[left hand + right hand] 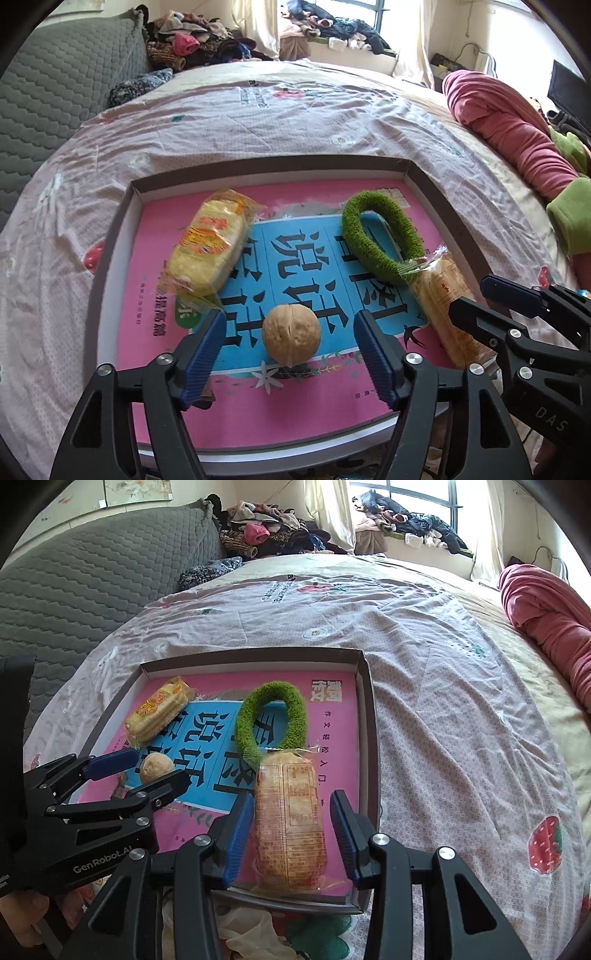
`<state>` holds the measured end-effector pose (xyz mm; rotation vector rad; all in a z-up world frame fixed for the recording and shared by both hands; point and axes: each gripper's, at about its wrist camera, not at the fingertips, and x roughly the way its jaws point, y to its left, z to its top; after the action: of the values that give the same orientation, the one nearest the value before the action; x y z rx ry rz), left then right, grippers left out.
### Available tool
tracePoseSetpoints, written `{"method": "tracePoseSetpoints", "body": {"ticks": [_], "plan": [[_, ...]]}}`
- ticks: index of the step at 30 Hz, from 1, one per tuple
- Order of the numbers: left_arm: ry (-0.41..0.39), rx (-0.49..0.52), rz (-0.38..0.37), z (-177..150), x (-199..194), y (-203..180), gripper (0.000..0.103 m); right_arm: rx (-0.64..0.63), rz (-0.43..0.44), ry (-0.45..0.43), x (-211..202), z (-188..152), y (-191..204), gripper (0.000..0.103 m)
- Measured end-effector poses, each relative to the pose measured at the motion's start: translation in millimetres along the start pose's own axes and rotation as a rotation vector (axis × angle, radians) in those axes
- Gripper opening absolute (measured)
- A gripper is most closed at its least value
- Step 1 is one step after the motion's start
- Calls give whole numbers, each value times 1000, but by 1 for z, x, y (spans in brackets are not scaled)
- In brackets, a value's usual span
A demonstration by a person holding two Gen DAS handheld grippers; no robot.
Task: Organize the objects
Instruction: 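Open both grippers to release the walnut and bread loaf onto the book, then withdraw both tools from the tray toward the remaining snacks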
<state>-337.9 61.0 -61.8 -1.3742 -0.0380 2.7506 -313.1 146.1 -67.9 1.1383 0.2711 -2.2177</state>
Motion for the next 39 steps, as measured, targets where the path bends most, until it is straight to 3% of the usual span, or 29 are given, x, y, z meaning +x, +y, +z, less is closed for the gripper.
{"method": "tracePoseSetpoints", "body": {"ticks": [9, 18, 22, 39], "plan": [[-35, -20, 60, 0, -26, 3, 76, 25, 15, -68, -27, 4, -4, 59], [-59, -45, 113, -15, -87, 11, 80, 17, 23, -165, -93, 1, 10, 75], [-57, -50, 123, -19, -113, 16, 80, 12, 57, -143, -114, -9, 18, 75], [-114, -27, 128, -53, -227, -5, 80, -36, -14, -150, -217, -34, 46, 77]]}}
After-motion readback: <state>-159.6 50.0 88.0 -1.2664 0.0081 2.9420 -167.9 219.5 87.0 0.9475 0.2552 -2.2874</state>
